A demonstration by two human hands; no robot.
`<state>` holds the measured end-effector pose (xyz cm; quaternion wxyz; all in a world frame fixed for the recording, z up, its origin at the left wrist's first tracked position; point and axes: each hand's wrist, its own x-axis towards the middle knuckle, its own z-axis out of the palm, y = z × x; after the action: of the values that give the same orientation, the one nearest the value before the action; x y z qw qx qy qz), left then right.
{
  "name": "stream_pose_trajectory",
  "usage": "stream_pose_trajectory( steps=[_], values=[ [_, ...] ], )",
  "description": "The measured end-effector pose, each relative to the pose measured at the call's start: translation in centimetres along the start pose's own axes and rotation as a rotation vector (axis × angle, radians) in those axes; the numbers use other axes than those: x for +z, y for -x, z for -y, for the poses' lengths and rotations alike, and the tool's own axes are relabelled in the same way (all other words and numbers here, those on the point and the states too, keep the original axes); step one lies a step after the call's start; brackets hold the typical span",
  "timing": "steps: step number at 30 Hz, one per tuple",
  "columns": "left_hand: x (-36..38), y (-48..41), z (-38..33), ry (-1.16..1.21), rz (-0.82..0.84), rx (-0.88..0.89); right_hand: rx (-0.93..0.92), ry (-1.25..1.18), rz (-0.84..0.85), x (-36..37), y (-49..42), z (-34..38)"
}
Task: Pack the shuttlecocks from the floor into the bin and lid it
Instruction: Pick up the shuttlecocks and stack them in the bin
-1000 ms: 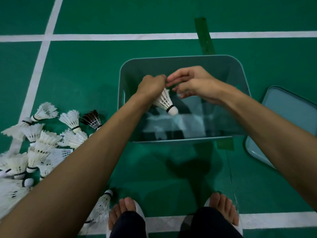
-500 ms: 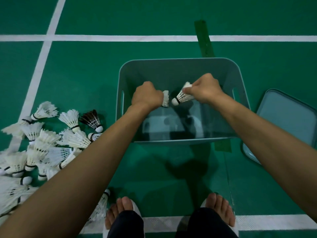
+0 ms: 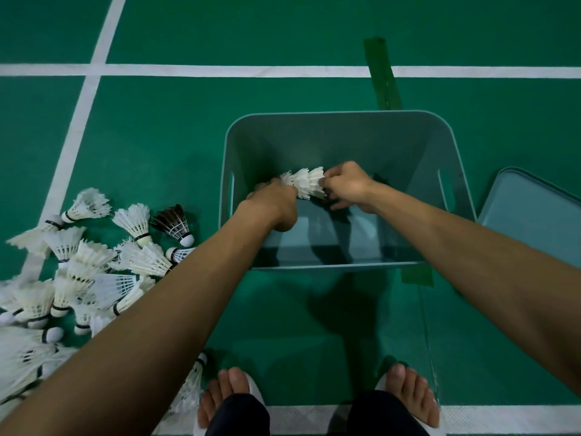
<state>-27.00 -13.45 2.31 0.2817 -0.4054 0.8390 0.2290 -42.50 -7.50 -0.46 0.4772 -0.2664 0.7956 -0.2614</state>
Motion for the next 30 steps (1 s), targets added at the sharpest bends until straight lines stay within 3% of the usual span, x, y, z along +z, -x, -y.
stream_pose_trajectory(
  steps=[11,16,21,23,25,28,30],
  values=[
    [-0.6,0.8,0.0,0.003,-0.083,0.069,-0.084,0.341,-0.2,-0.9,0.3,0.5],
    [-3.0,4.6,0.0,0.054,-0.375,0.216,-0.235,0.617,-0.28,-2.5,4.6,2.1],
    [-1.9,12.0,4.0,0.272,-0.837,0.335,-0.582,0.709,-0.364,-1.6,11.5,6.0],
    [0.2,14.4,6.9,0.41,-0.974,0.256,-0.743,0.631,-0.373,0.4,14.4,8.0],
    [3.5,15.7,10.5,0.526,-0.992,0.086,-0.918,0.544,-0.339,4.0,16.7,9.8],
    [9.1,16.7,15.1,0.5,-0.84,-0.237,-1.121,0.492,-0.18,11.0,18.5,11.0],
    [12.3,17.3,17.1,0.471,-0.702,-0.404,-1.104,0.511,-0.023,15.2,18.4,10.3]
  ],
)
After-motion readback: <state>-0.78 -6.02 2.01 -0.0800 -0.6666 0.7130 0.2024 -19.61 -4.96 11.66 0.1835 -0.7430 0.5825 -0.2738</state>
